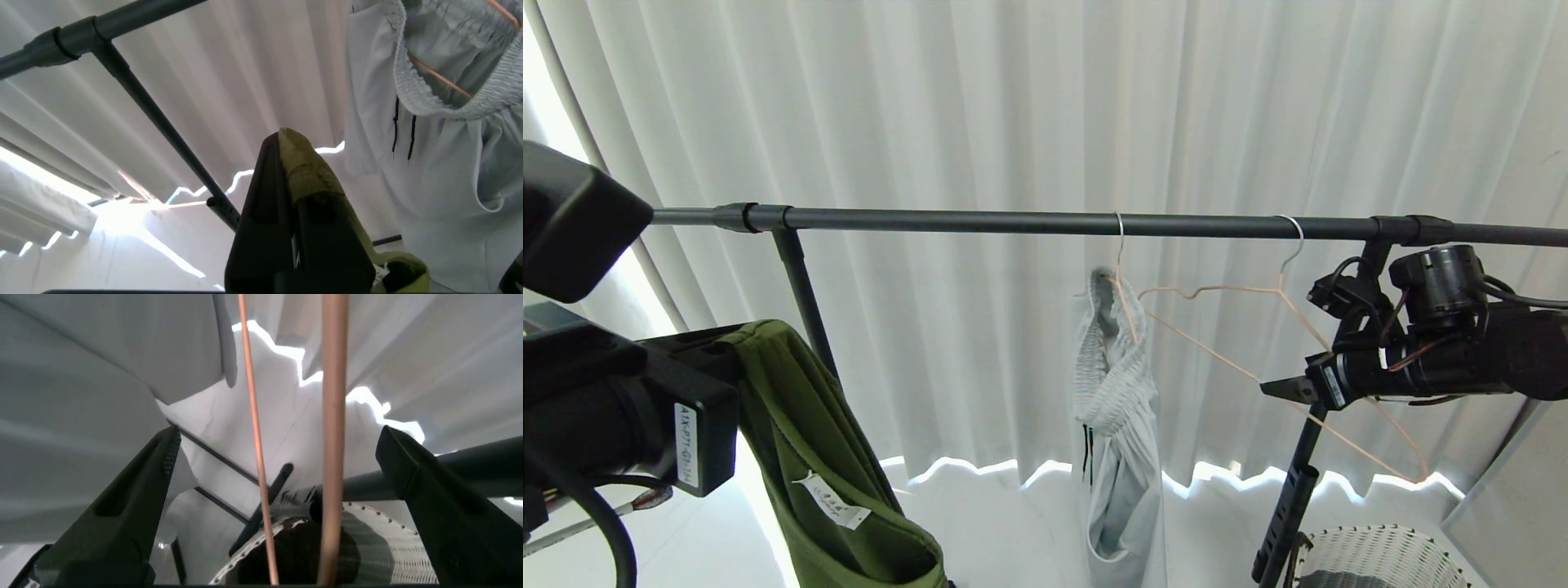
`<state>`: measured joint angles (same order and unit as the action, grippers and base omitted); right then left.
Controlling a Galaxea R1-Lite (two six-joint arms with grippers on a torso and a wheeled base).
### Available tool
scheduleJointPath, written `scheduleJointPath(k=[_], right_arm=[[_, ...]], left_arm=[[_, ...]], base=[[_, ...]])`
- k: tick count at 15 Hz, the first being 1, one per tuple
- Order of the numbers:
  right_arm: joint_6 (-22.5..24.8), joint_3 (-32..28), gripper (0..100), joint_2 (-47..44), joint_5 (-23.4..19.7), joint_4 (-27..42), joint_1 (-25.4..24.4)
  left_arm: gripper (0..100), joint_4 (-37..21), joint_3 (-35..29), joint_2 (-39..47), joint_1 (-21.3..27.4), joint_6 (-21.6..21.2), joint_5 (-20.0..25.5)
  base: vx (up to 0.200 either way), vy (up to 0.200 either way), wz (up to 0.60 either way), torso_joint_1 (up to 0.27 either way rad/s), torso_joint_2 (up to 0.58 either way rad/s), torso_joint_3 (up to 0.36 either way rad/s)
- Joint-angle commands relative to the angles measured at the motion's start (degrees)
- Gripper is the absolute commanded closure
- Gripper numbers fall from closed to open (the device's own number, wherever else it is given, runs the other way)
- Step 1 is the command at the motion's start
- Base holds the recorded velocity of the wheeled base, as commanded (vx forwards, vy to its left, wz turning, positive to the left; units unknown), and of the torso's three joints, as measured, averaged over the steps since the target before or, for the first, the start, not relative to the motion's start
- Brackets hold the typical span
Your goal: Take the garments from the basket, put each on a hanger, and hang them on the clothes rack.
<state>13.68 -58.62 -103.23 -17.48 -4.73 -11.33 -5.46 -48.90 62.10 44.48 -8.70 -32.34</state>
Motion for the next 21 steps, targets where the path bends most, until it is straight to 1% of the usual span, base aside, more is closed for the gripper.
scheduleJointPath(k=[1,8,12,13,15,17,18,19,21], right_arm=[[-0.1,0.1,100,-0.1,0.0,-0.1,0.0],[-0.1,0.2,100,0.8,0.0,-0.2,-0.1],[-0.3,0.1,100,3.5,0.0,-0.2,-0.1],[-0.8,0.2,100,4.7,0.0,-0.2,-0.2],[-3.8,0.5,100,8.0,0.1,-0.2,-0.8],[-5.5,1.6,100,11.0,0.2,-0.2,-1.0],[-5.5,1.6,100,11.0,0.2,-0.2,-1.0],[-5.6,2.9,100,13.5,0.3,-0.2,-0.9],[-5.7,3.7,100,15.6,0.3,-0.2,-0.9]], left_arm=[[100,0.0,-0.1,-0.1,0.0,0.0,0.0],[100,0.0,-0.1,-1.1,0.0,-0.6,0.0],[100,0.0,0.1,-1.5,0.0,-0.6,0.0],[100,0.0,0.2,-1.6,0.0,-0.6,0.0],[100,0.0,0.6,-2.2,0.0,-0.6,0.0],[100,0.0,1.0,-2.8,0.0,-0.6,0.0],[100,0.0,1.0,-2.8,0.0,-0.6,0.0],[100,0.0,1.0,-3.1,0.0,-0.6,0.0],[100,0.0,1.0,-3.7,0.0,-0.6,0.0]], base=[[0.000,0.000,0.00,0.000,0.00,0.000],[0.000,0.000,0.00,0.000,0.00,0.000],[0.000,0.000,0.00,0.000,0.00,0.000],[0.000,0.000,0.00,0.000,0.00,0.000],[0.000,0.000,0.00,0.000,0.00,0.000],[0.000,0.000,0.00,0.000,0.00,0.000],[0.000,0.000,0.00,0.000,0.00,0.000],[0.000,0.000,0.00,0.000,0.00,0.000],[0.000,0.000,0.00,0.000,0.00,0.000]])
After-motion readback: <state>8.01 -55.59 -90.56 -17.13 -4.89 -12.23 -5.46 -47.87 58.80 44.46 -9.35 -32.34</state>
